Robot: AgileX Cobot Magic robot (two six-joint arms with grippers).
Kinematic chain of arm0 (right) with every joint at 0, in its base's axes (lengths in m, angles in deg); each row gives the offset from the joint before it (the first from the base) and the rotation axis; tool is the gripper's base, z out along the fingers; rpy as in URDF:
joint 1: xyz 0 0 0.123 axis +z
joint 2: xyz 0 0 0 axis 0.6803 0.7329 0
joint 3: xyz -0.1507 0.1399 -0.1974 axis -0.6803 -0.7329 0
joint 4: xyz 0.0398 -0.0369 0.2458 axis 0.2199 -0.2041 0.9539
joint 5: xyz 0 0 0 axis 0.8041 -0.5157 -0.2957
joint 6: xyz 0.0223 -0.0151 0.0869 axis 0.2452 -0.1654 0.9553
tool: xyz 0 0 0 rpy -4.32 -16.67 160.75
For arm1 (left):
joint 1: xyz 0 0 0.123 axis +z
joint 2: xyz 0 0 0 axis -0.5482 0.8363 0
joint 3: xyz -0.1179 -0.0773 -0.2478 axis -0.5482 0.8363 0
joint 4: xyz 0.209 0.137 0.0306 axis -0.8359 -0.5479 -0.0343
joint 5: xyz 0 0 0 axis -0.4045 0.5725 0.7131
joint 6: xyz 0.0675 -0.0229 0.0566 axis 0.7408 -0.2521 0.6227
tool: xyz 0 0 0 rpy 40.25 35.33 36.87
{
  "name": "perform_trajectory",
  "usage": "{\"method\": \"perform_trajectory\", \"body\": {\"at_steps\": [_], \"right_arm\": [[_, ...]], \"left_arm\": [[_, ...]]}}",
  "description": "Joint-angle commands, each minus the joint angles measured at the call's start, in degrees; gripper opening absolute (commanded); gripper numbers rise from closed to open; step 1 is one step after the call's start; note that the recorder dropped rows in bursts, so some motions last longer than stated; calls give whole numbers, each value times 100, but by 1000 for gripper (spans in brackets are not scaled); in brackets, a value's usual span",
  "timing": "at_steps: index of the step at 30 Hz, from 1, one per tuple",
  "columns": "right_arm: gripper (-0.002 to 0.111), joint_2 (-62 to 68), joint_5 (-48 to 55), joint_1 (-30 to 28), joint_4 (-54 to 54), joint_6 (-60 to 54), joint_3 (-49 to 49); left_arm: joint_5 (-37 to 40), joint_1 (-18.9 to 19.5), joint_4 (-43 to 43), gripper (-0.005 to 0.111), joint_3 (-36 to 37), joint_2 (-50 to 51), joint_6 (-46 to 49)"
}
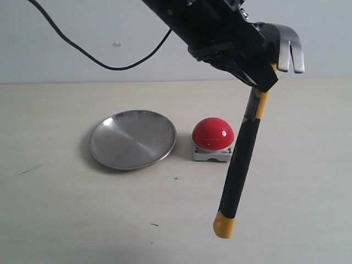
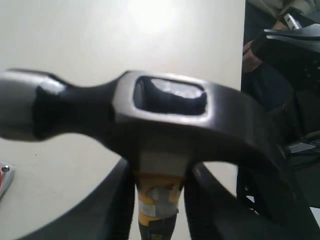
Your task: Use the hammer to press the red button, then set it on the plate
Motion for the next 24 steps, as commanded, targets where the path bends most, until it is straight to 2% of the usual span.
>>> {"method": "perform_trajectory", "body": {"at_steps": [1,14,20,24], "right_arm": [[0,-32,-80,-25,1,-54,-31],[0,-32,-80,-25,1,-54,-31],[0,-32,-80,-25,1,-54,-31],[0,-32,-80,-25,1,-54,-31]], "left_arm": [[-84,228,849,0,447,-347,443],[-502,629,2667,0,2011,-719,2012],[-84,1126,4642,0,3081,-719,3653],[-84,1339,5198,0,3559,-719,4336]]}}
